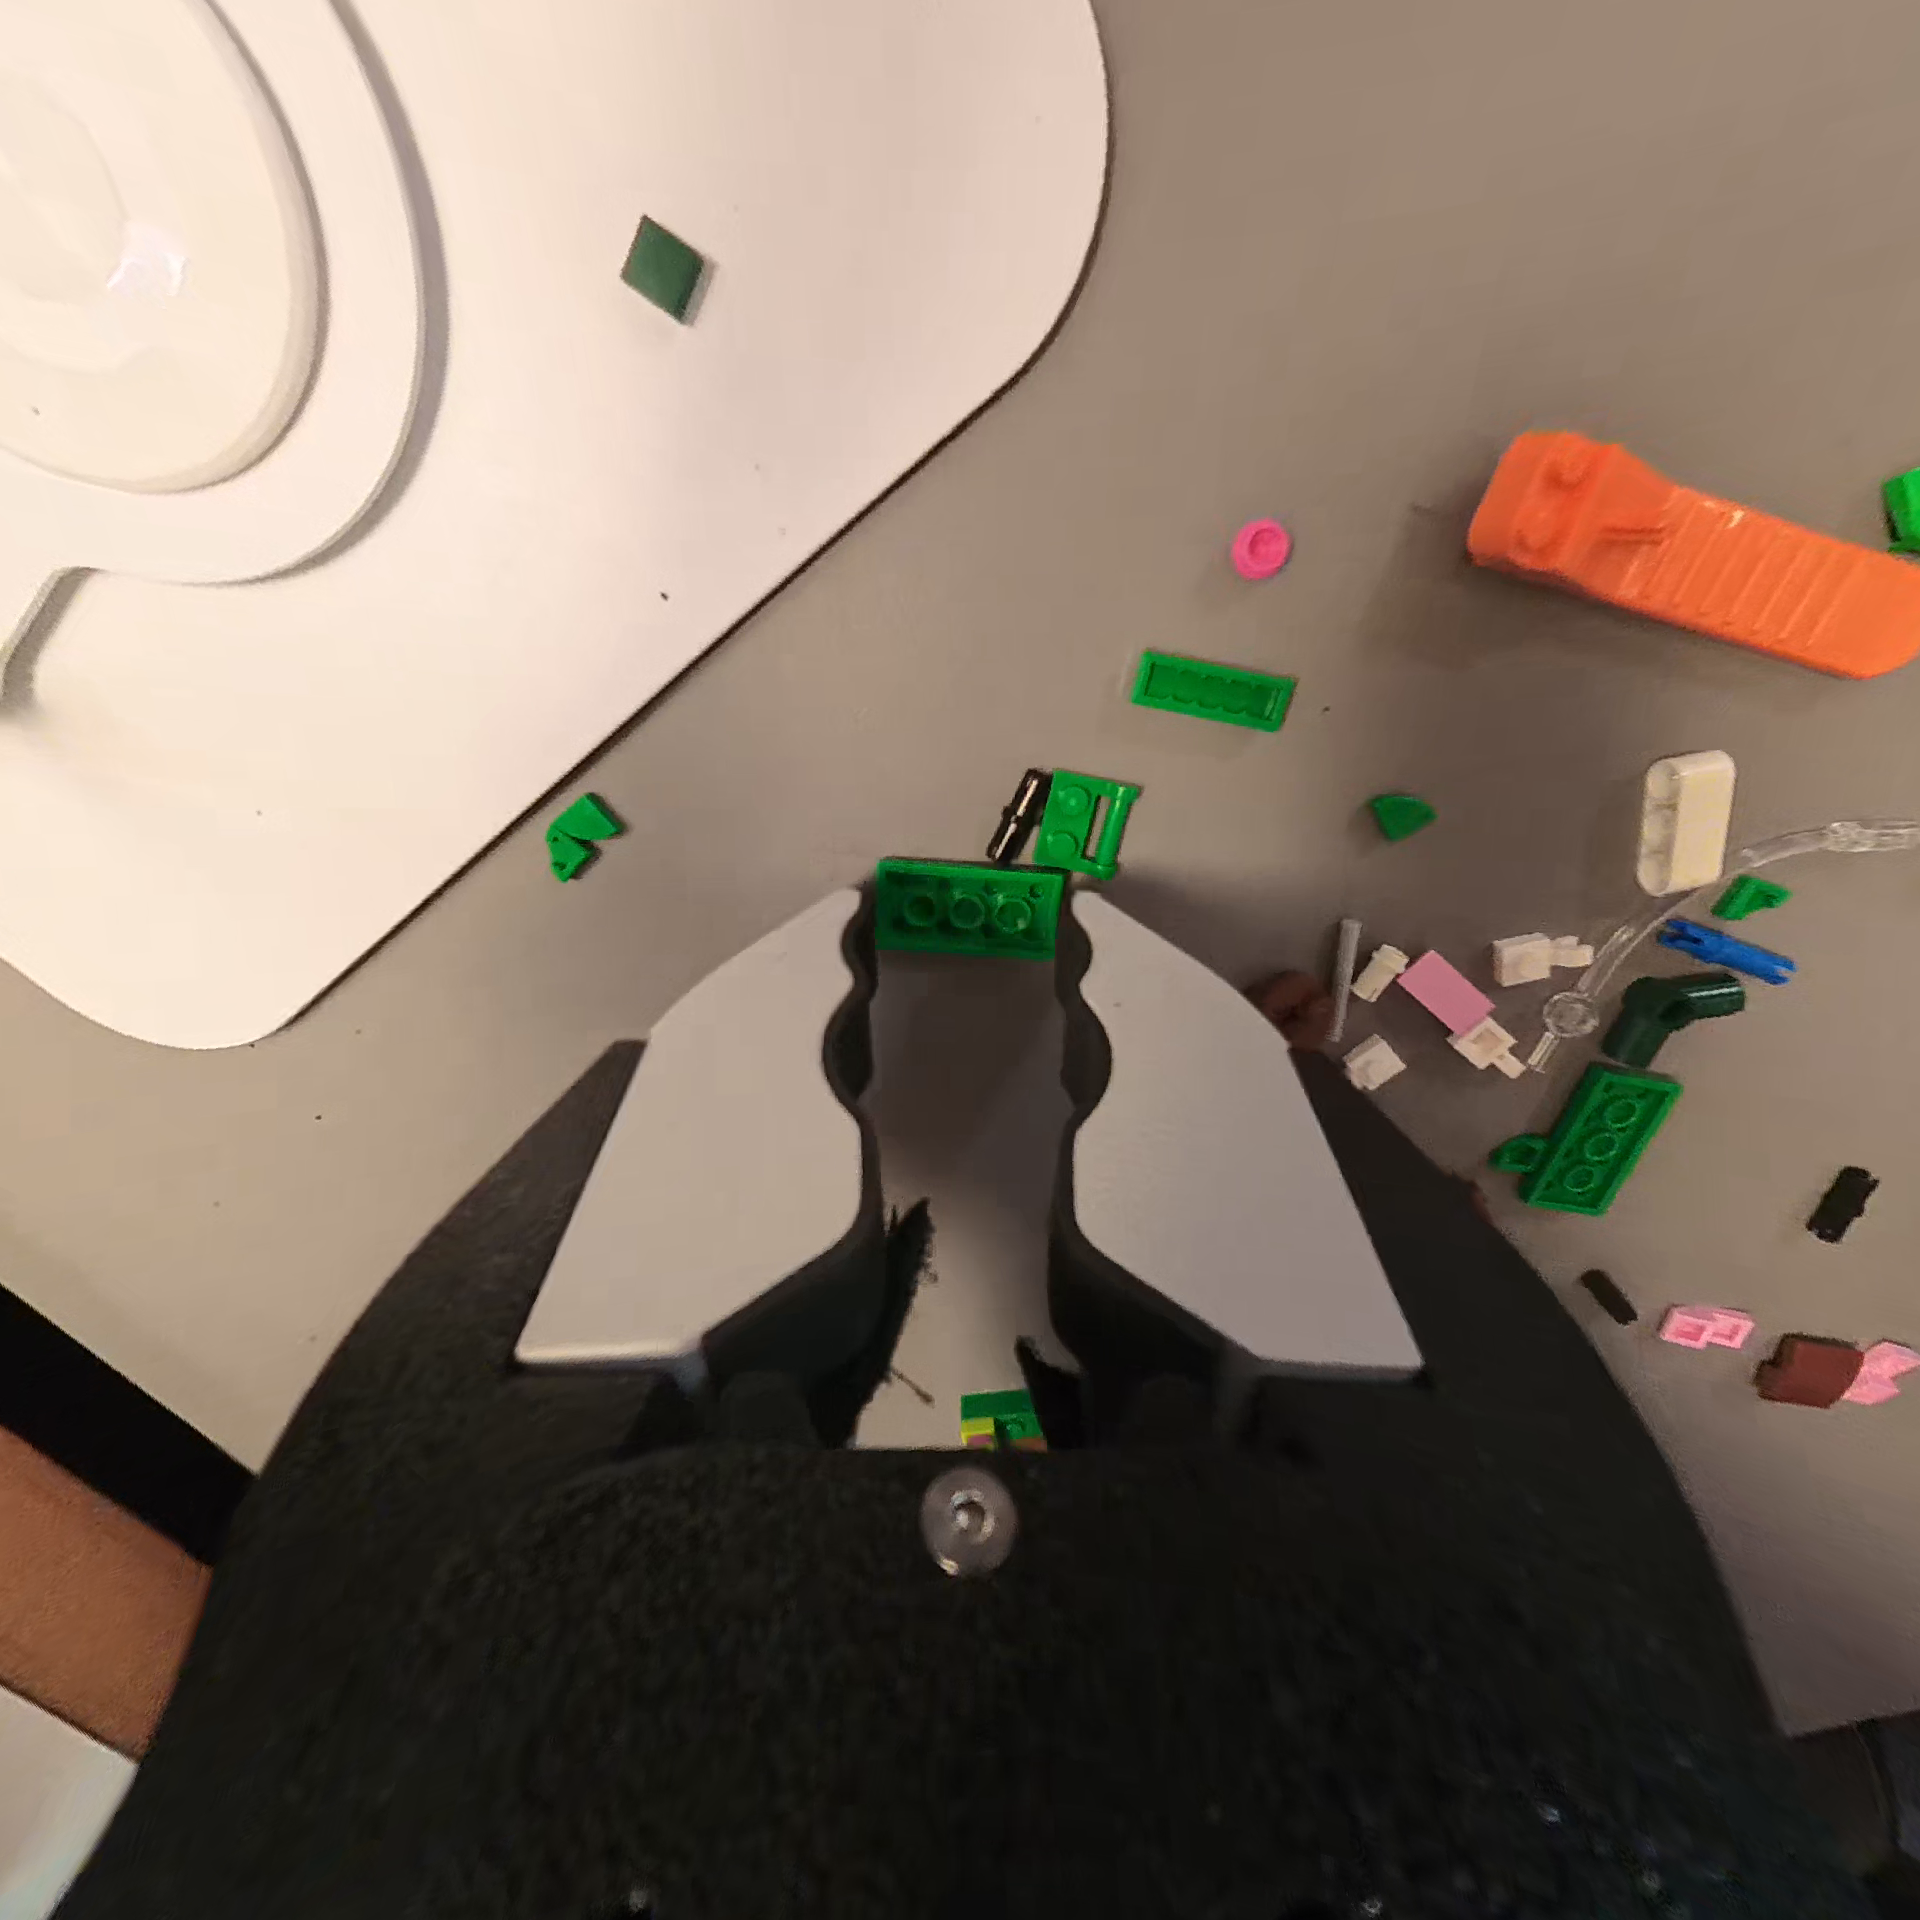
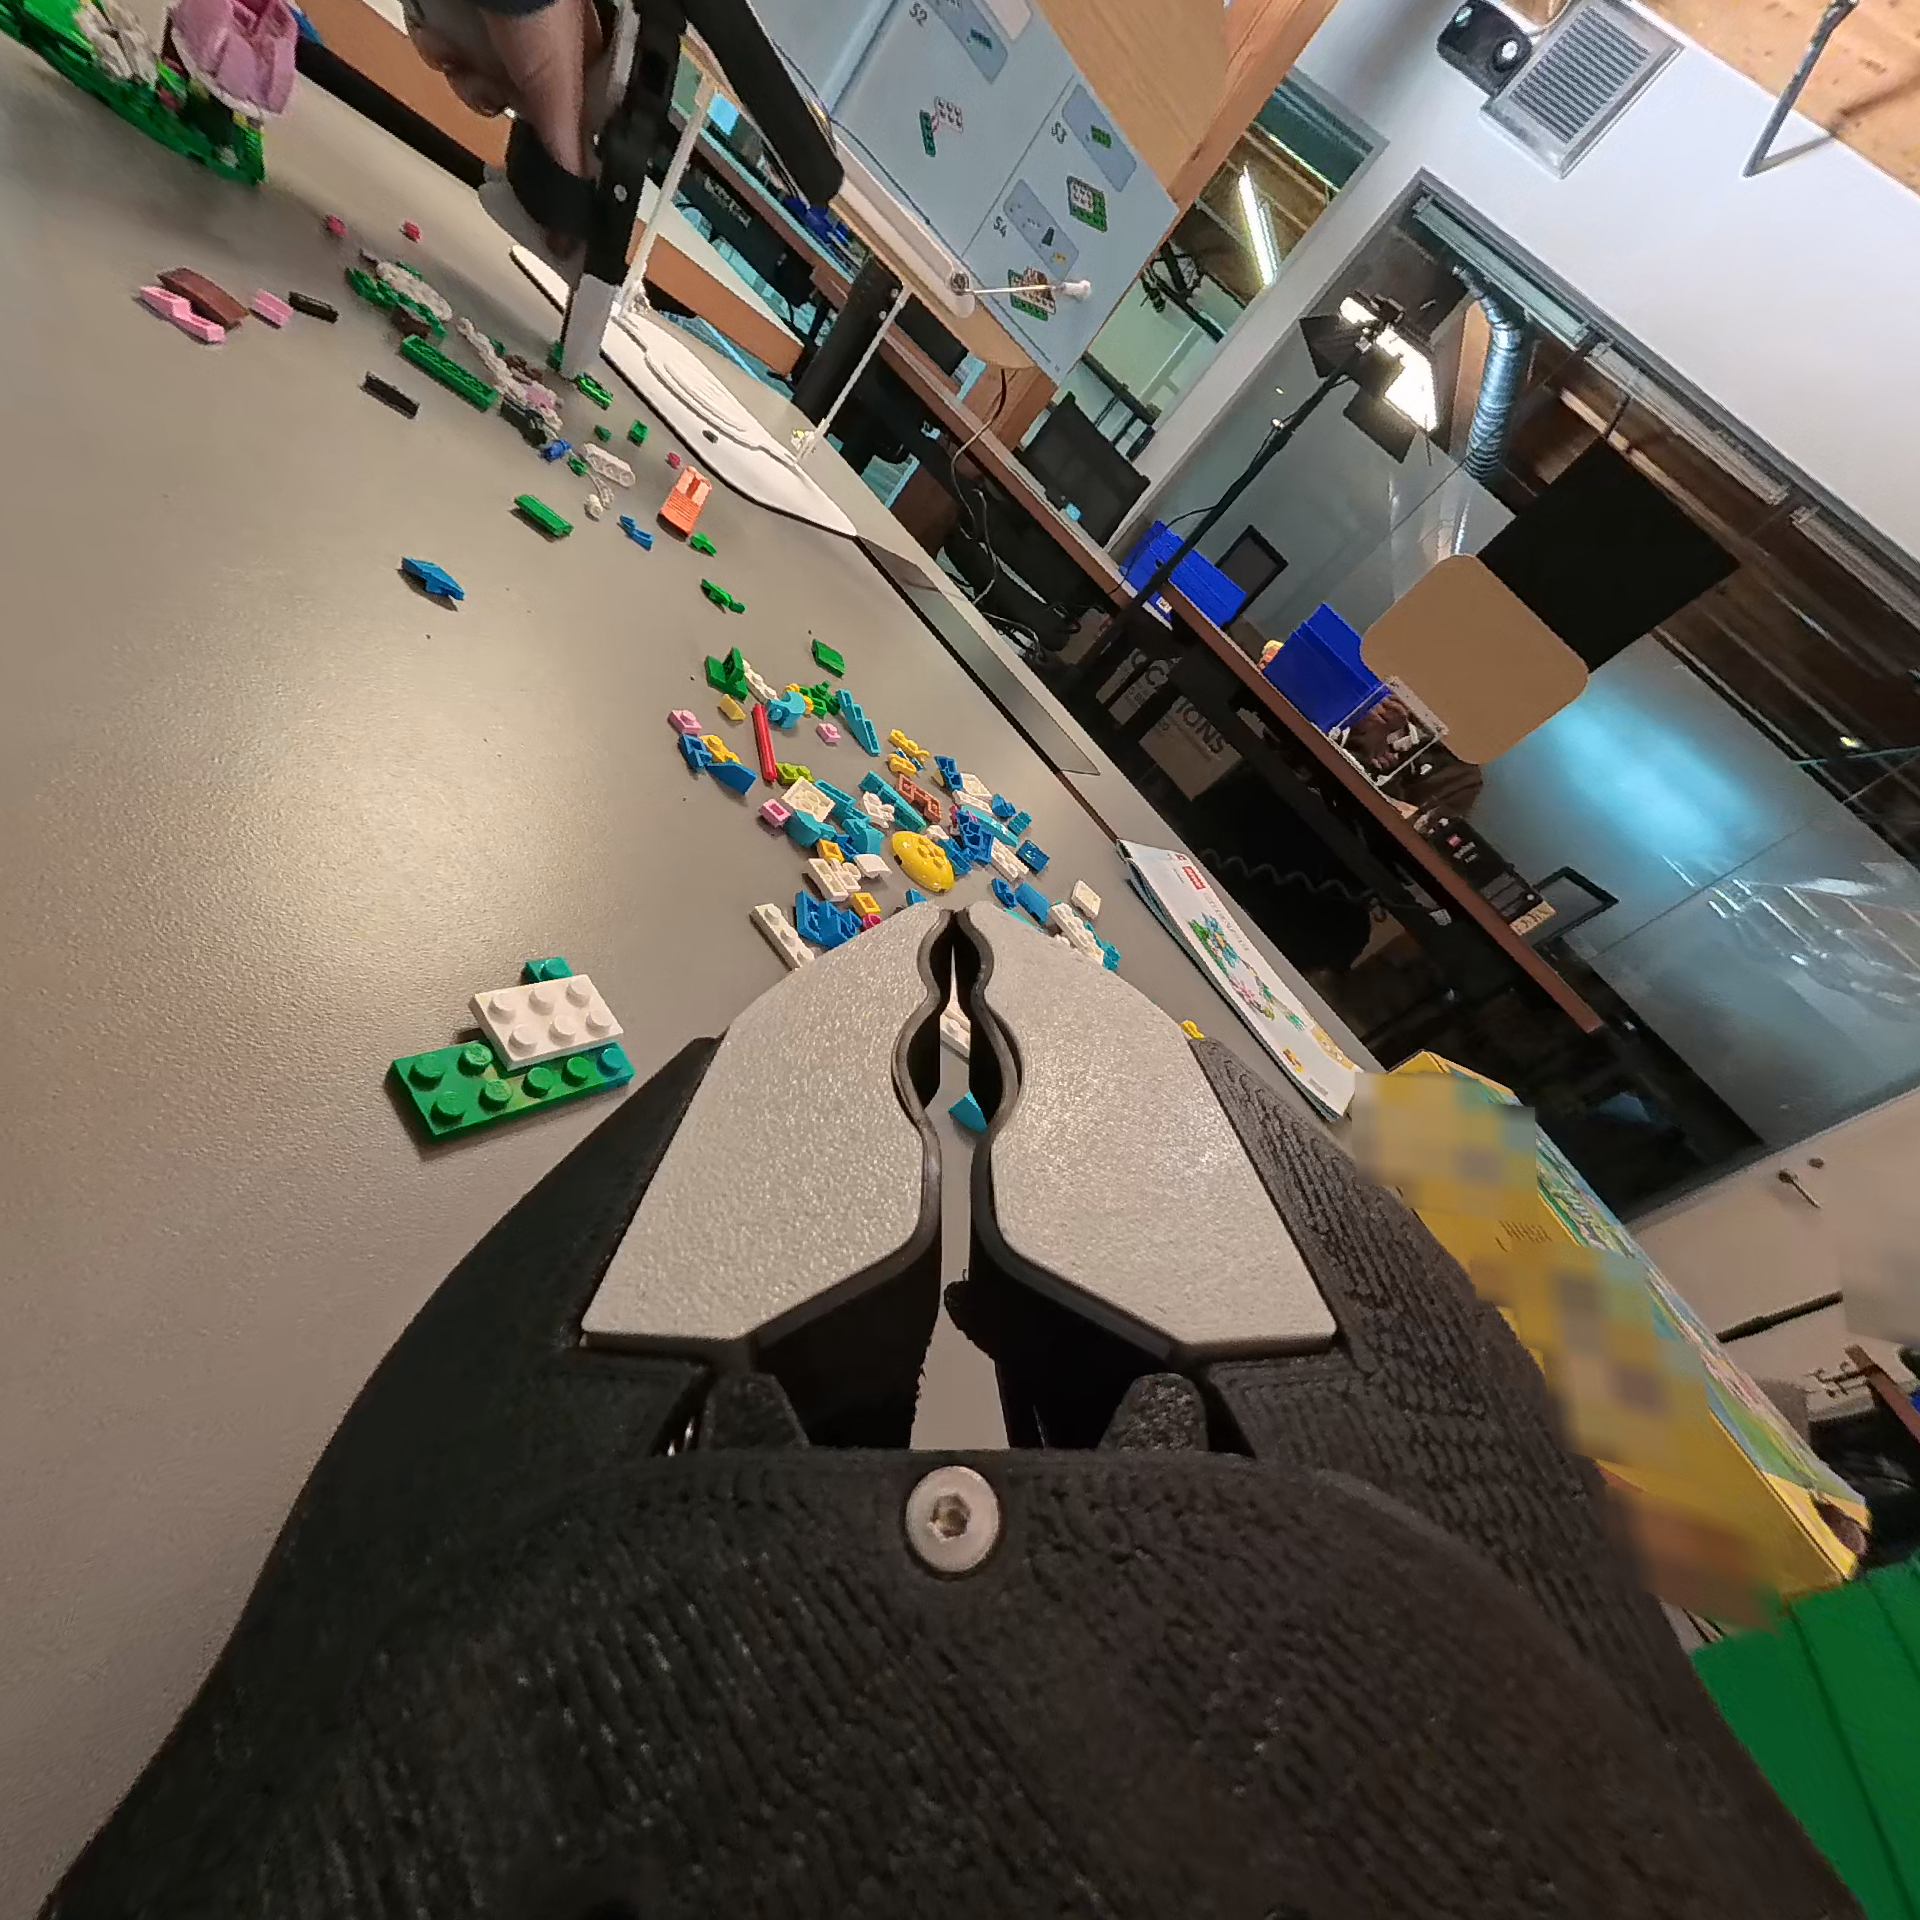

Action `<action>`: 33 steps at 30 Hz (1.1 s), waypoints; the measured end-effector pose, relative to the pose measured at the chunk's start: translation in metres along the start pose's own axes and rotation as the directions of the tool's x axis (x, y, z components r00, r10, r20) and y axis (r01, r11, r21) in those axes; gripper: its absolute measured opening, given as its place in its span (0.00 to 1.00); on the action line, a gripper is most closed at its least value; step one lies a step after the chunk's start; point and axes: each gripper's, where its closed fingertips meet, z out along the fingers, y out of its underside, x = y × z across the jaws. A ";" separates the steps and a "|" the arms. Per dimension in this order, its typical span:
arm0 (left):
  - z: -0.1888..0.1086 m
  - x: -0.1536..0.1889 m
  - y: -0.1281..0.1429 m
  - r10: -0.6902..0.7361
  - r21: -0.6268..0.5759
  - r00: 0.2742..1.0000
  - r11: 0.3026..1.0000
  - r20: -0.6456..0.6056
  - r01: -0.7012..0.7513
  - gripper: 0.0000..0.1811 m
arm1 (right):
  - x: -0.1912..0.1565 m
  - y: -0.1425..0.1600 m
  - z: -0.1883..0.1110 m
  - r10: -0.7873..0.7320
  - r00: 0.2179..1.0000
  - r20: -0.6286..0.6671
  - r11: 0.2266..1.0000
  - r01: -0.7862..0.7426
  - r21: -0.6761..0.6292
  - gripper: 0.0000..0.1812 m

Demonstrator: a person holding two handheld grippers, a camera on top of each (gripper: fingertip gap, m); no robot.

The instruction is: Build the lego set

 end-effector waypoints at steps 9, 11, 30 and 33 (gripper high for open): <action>-0.019 0.014 -0.001 0.033 -0.033 0.999 0.999 0.033 -0.032 0.18 | 0.002 0.000 0.000 0.006 1.000 -0.007 1.000 -0.006 0.002 0.00; -0.033 0.027 -0.012 0.057 0.032 0.998 0.998 0.028 -0.058 0.18 | 0.002 0.000 0.000 0.007 1.000 -0.010 1.000 -0.007 0.003 0.00; -0.129 0.356 -0.028 0.542 0.980 0.840 0.167 0.003 -0.111 0.18 | 0.003 -0.002 -0.001 0.018 1.000 -0.010 1.000 -0.017 0.017 0.00; -0.127 0.365 -0.017 0.502 0.985 0.857 0.056 0.115 -0.164 0.17 | 0.002 -0.002 -0.001 0.012 1.000 -0.006 1.000 -0.012 0.016 0.00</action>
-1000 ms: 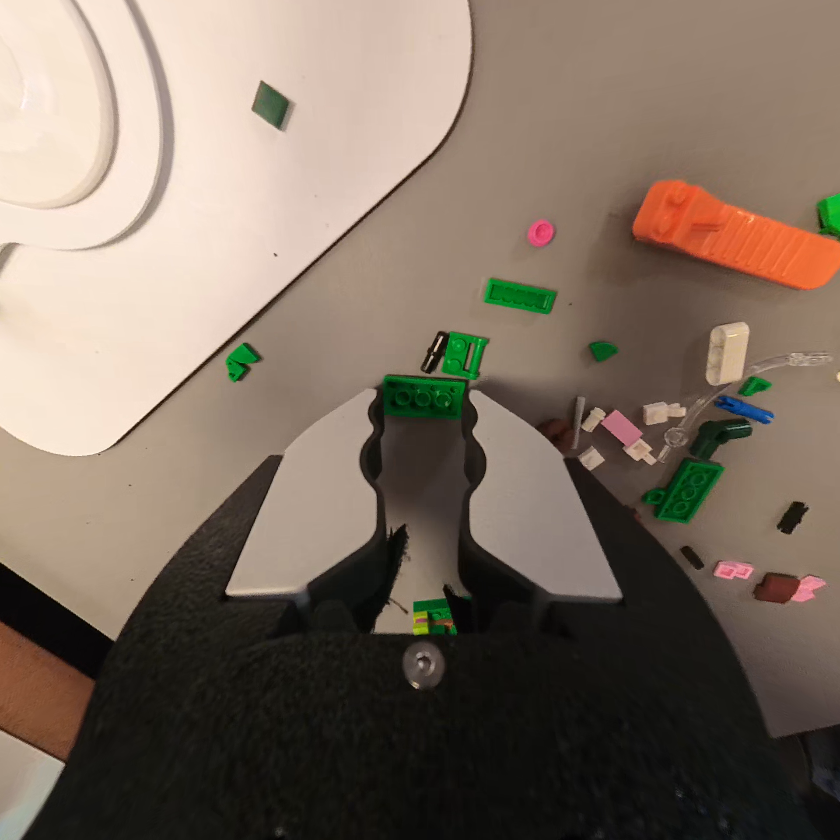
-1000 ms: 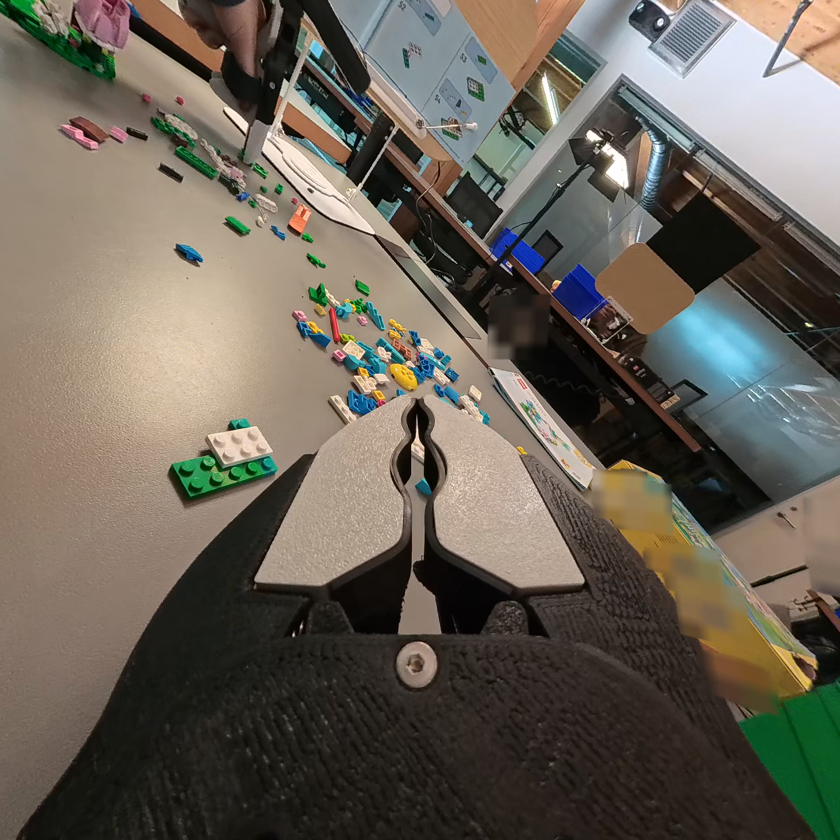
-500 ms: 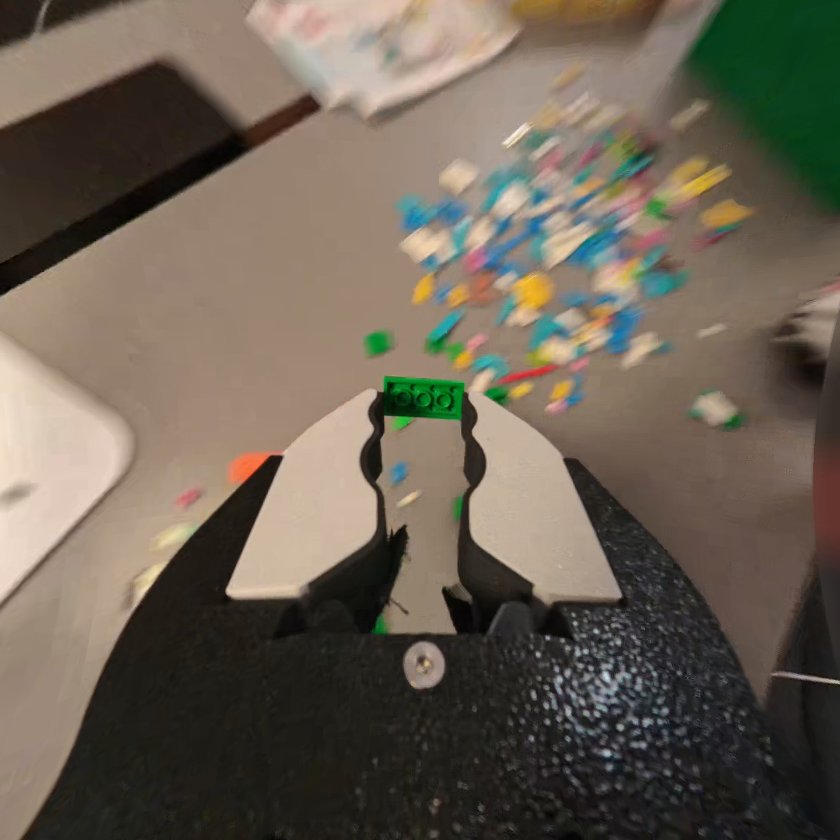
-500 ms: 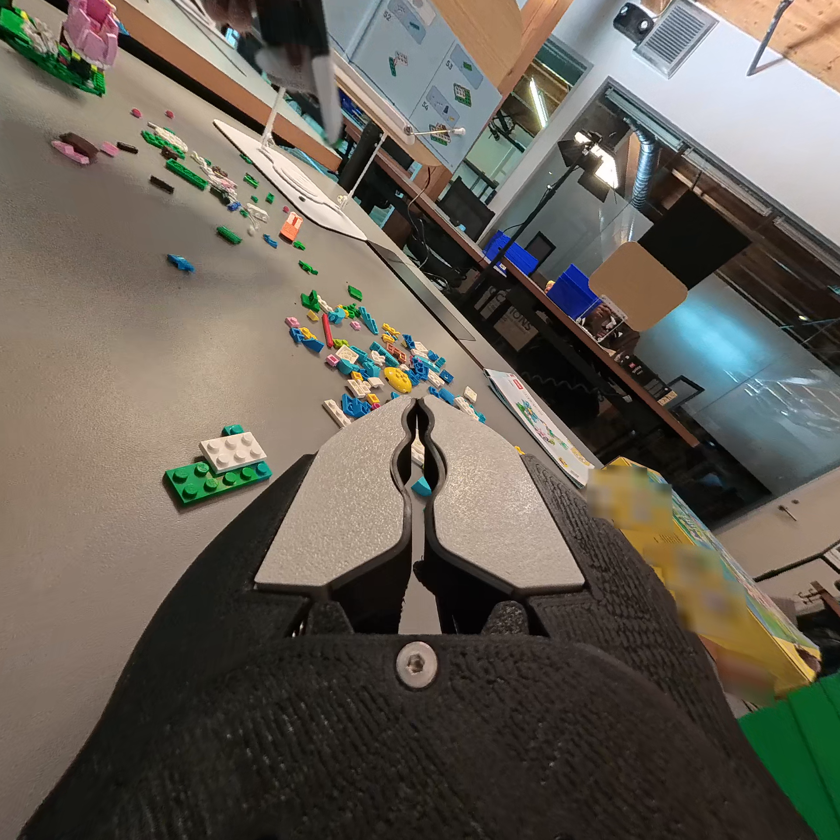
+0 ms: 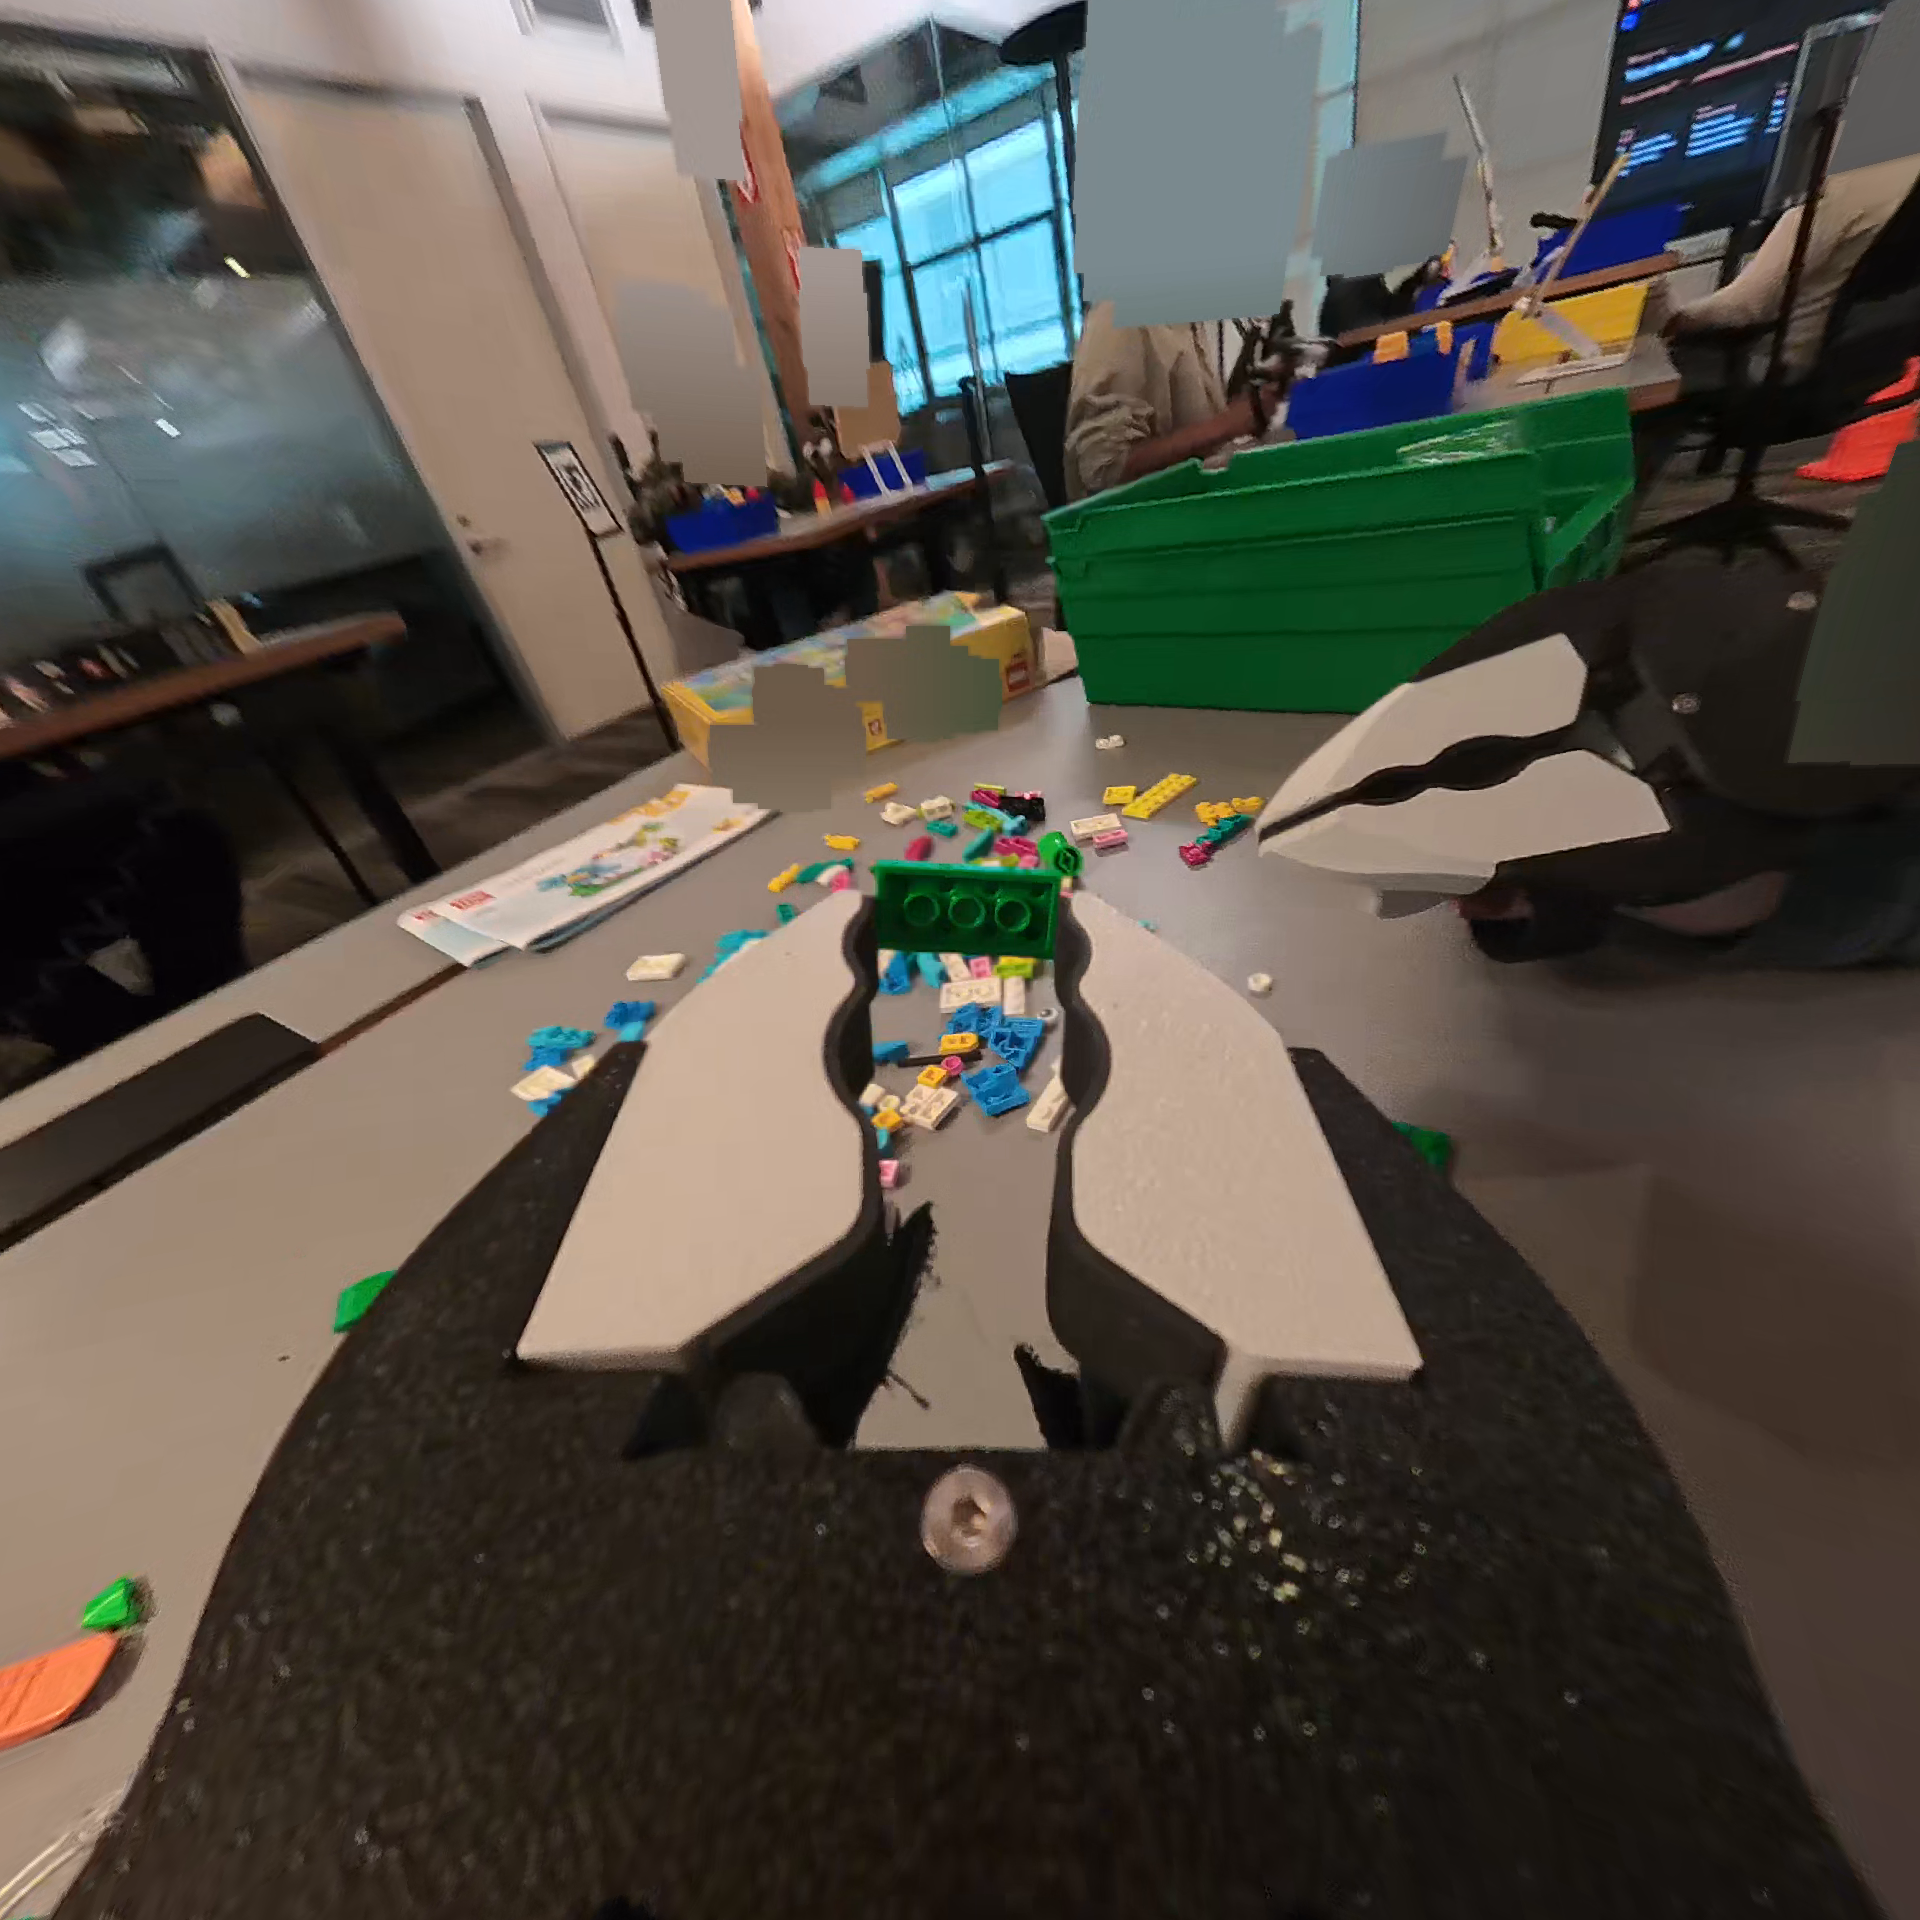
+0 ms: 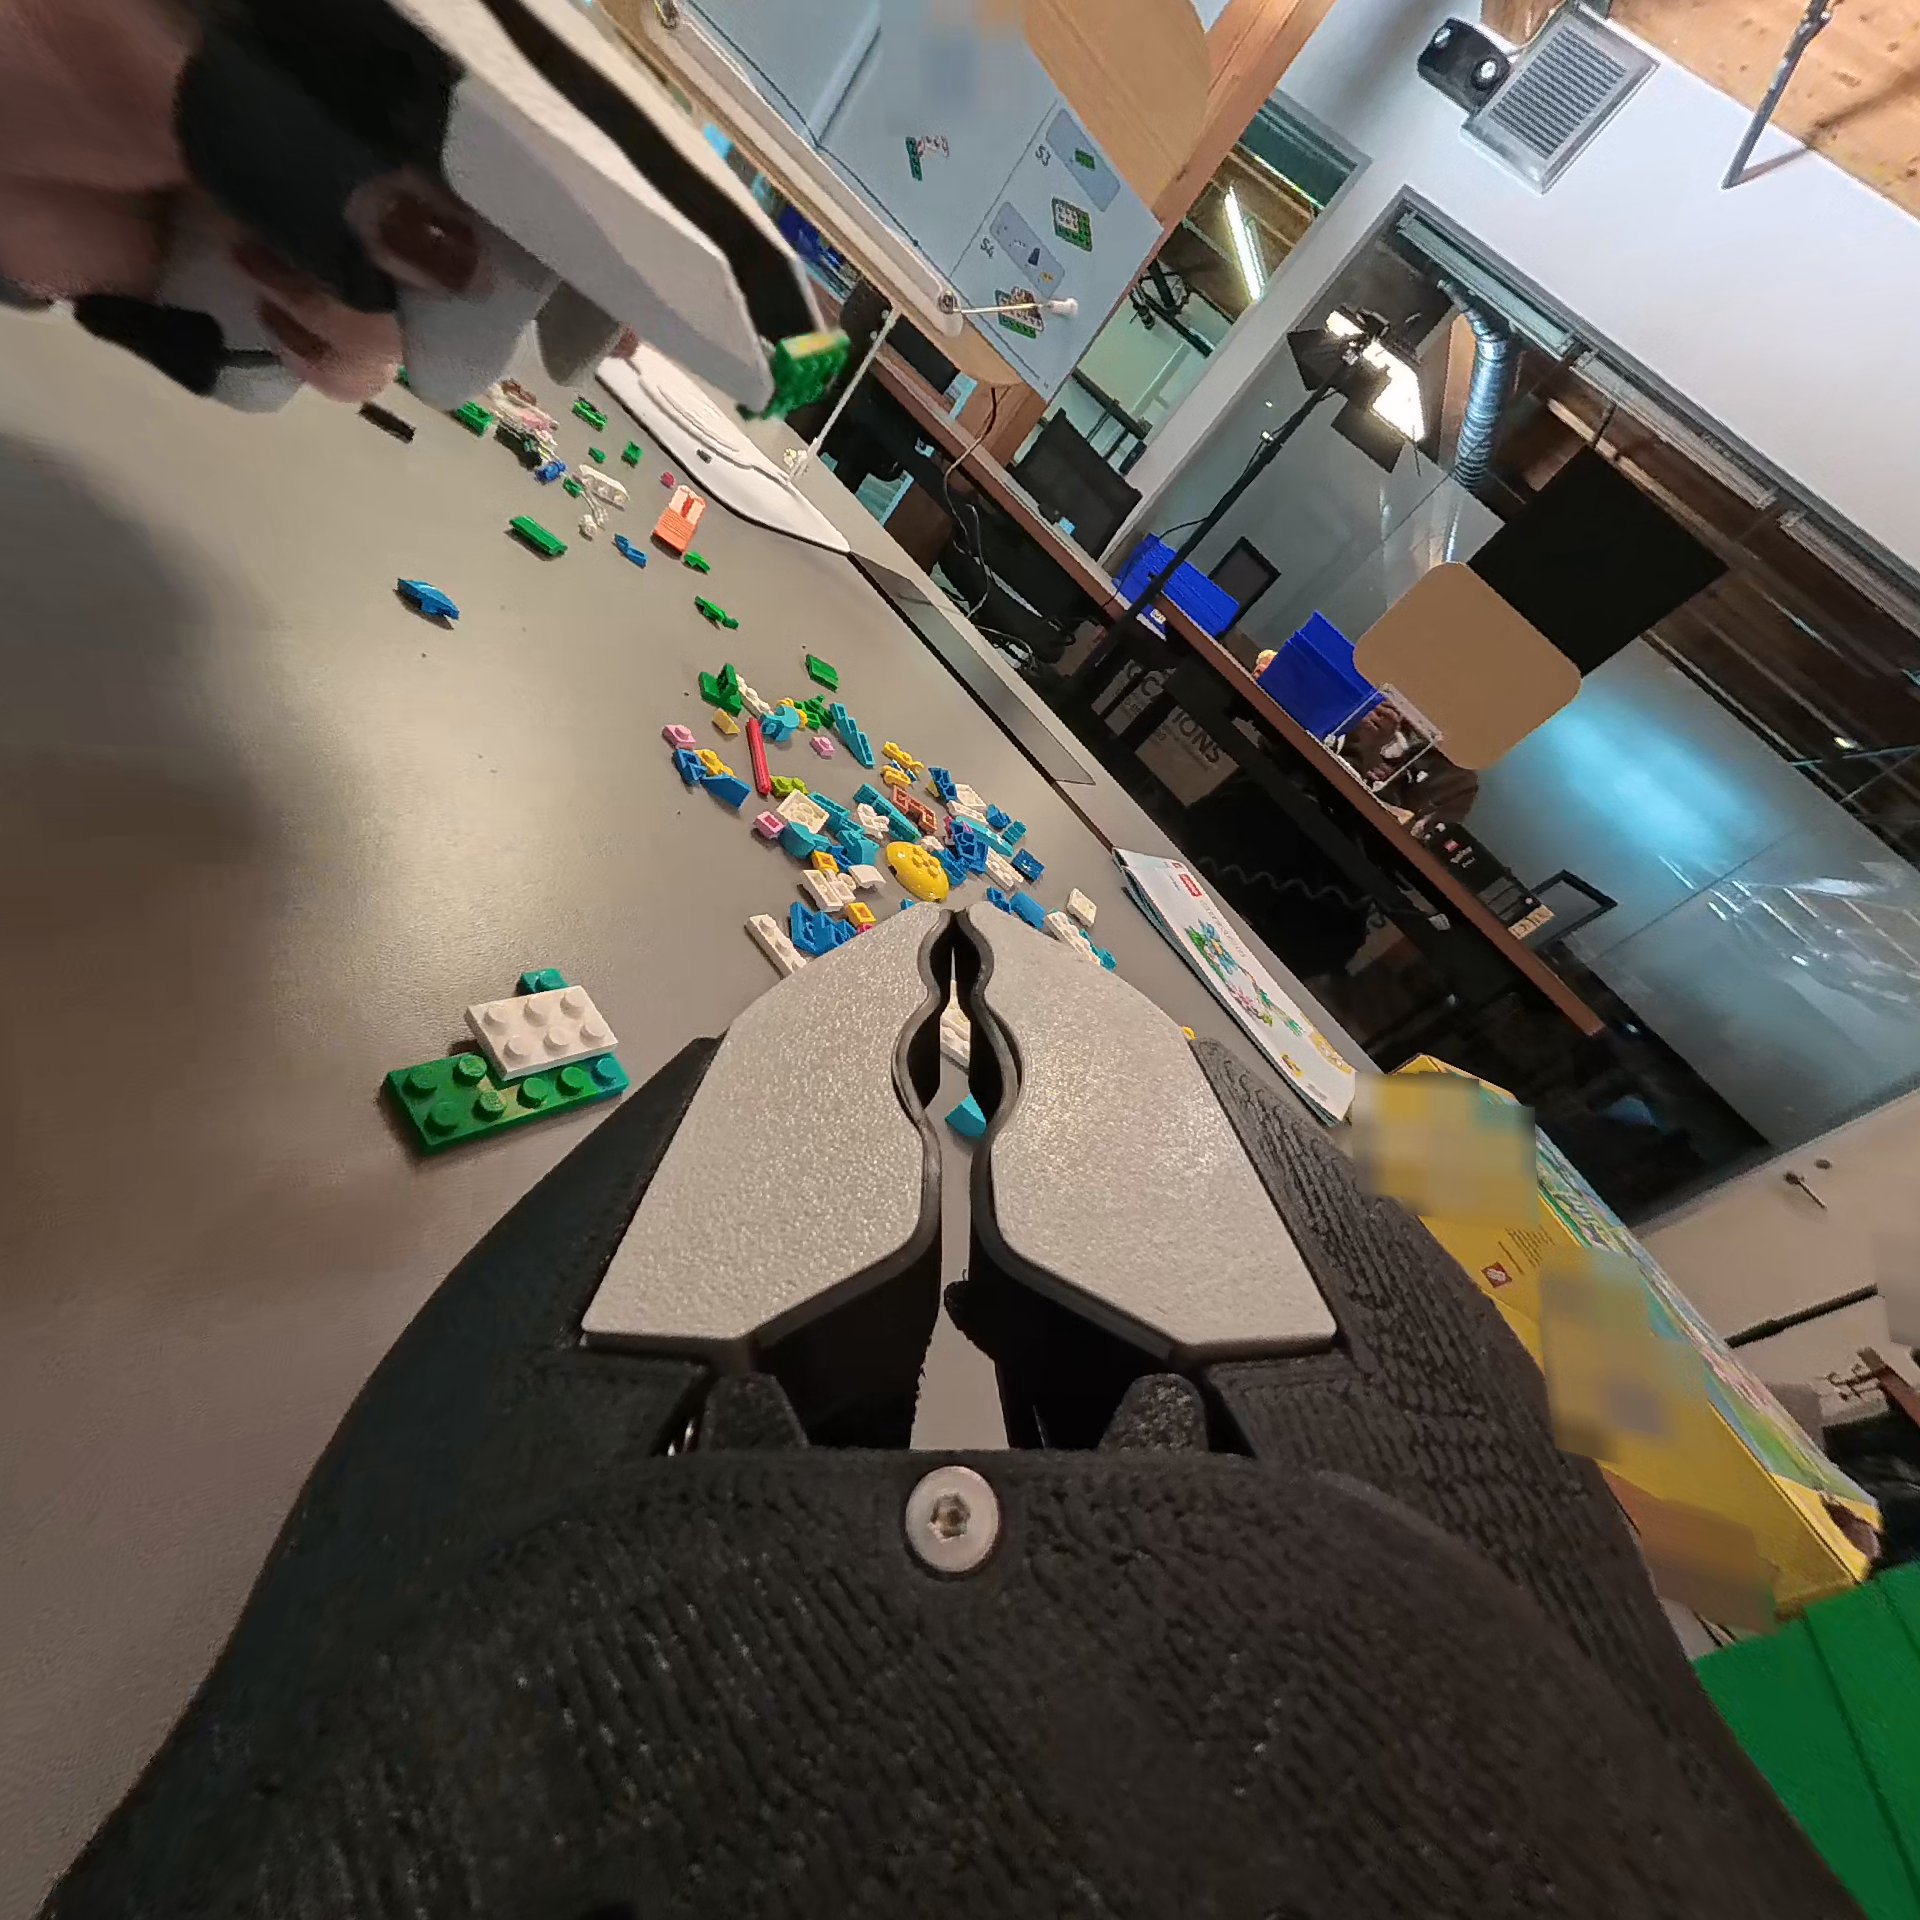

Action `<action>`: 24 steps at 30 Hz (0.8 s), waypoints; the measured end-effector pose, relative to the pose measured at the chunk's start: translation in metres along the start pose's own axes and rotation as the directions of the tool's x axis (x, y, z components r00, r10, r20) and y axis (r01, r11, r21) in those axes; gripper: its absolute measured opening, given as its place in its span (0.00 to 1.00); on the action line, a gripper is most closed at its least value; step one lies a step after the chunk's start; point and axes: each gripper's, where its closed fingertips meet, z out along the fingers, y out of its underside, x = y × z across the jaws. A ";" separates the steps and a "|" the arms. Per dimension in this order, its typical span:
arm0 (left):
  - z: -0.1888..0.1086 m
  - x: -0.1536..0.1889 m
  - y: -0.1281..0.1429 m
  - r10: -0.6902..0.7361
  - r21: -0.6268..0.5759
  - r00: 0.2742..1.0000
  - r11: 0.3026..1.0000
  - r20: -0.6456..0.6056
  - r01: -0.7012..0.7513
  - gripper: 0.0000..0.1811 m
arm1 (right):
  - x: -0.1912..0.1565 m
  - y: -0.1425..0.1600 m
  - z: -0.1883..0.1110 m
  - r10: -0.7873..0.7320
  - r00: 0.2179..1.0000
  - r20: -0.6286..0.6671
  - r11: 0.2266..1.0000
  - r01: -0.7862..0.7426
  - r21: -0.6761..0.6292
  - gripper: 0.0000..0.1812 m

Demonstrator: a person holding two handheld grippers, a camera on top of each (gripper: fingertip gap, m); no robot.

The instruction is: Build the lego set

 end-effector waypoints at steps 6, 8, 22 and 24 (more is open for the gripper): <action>-0.014 0.001 0.005 0.080 0.055 0.992 0.995 0.098 -0.086 0.18 | -0.001 0.000 0.000 -0.004 1.000 0.003 1.000 0.004 0.002 0.00; -0.015 0.002 0.005 0.057 0.074 0.994 0.995 0.093 -0.064 0.18 | -0.002 0.000 0.001 -0.007 1.000 0.007 1.000 0.007 0.000 0.00; -0.009 0.025 0.009 0.172 0.029 0.984 0.984 0.042 -0.173 0.18 | -0.004 -0.001 0.001 -0.007 1.000 0.015 1.000 0.007 0.009 0.00; -0.009 0.029 0.009 0.190 0.030 0.981 0.981 0.028 -0.191 0.18 | -0.005 -0.002 0.001 -0.010 1.000 0.019 1.000 0.009 0.010 0.00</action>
